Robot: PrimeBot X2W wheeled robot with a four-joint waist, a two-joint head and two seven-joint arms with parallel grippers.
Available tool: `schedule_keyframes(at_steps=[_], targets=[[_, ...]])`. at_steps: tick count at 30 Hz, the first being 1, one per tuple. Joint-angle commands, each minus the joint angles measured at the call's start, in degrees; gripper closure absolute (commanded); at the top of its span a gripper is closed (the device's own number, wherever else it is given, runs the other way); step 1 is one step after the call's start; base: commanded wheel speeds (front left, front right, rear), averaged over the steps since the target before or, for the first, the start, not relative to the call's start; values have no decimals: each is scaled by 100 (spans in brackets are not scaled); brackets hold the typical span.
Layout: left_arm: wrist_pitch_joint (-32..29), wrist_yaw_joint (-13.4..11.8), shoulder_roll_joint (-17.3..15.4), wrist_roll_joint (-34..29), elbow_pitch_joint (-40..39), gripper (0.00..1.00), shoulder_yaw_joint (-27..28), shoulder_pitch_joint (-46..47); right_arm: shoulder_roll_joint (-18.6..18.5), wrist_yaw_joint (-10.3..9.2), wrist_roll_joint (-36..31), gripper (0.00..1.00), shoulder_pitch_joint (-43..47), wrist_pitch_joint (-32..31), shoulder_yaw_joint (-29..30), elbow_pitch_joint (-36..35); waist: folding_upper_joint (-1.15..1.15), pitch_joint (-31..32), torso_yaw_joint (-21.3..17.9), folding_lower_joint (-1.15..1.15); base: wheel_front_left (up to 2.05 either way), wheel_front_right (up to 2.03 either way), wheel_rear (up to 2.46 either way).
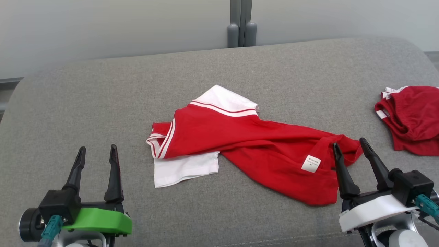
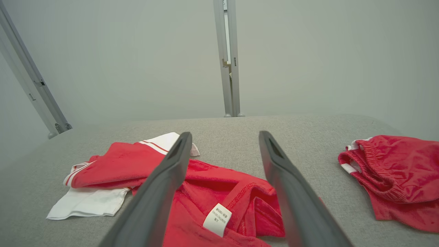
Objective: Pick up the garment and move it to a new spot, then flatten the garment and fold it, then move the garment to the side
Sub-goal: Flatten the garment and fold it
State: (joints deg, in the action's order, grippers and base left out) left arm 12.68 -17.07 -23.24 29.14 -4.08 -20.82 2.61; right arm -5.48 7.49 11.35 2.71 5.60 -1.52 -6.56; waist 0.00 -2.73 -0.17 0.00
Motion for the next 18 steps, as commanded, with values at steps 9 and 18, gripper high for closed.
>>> schedule_keyframes(at_steps=[9,18], targets=[[-27,38,-105,-29,173,0,-143,-265,100,0,-59,0,451,-148,121,-76,0,255,-14,0,0,0,0],[43,54,-87,44,198,0,-104,-284,148,0,-53,0,471,-172,134,-119,0,274,3,0,0,0,0]])
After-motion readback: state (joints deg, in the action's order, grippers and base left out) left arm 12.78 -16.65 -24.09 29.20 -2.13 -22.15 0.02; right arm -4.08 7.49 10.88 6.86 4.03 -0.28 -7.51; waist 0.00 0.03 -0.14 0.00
